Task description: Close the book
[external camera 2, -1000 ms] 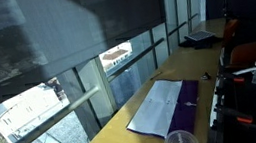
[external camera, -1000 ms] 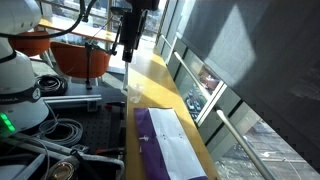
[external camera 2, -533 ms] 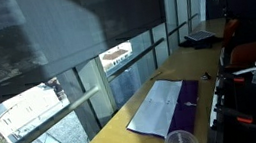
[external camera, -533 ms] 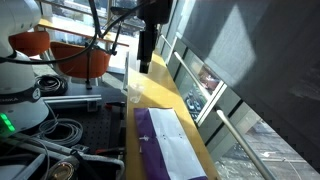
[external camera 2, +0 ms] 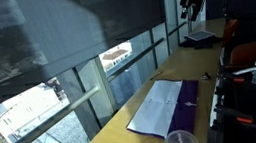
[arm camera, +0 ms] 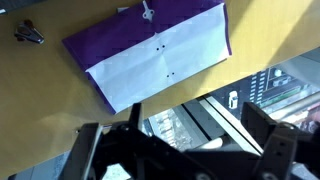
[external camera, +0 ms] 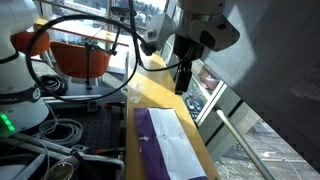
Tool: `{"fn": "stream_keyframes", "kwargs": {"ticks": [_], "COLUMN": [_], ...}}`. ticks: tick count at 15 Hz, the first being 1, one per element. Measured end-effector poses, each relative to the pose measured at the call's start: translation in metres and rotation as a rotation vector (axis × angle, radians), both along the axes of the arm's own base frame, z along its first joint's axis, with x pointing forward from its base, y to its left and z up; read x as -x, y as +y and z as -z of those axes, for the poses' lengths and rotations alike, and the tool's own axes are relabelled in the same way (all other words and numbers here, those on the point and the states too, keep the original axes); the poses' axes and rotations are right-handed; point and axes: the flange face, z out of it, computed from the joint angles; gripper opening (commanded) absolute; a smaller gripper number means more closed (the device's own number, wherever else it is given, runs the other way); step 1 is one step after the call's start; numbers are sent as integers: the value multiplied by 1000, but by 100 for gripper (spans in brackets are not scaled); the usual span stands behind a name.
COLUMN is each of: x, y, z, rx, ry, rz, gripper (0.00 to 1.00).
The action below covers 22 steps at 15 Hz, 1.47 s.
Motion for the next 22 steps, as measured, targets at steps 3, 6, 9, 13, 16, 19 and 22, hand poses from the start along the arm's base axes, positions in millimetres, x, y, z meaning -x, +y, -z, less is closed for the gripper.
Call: {"fn": "stream_keyframes", "kwargs": {"ticks": [3, 6, 9, 13, 16, 19, 22], "x": [-45, -86, -110, -115, -107, -106, -116], "y": [-25, -56, -86, -119, -140, -153, -159], "z": [27, 61, 96, 142, 169, 190, 215], "rx": [-23, -46, -82, -135, -175, -194, -190], "ry": [36, 48, 31, 7, 16, 21, 33], "rz": [44, 68, 57, -42, -145, -209, -235], "gripper": [100, 100, 100, 100, 100, 100, 100]}}
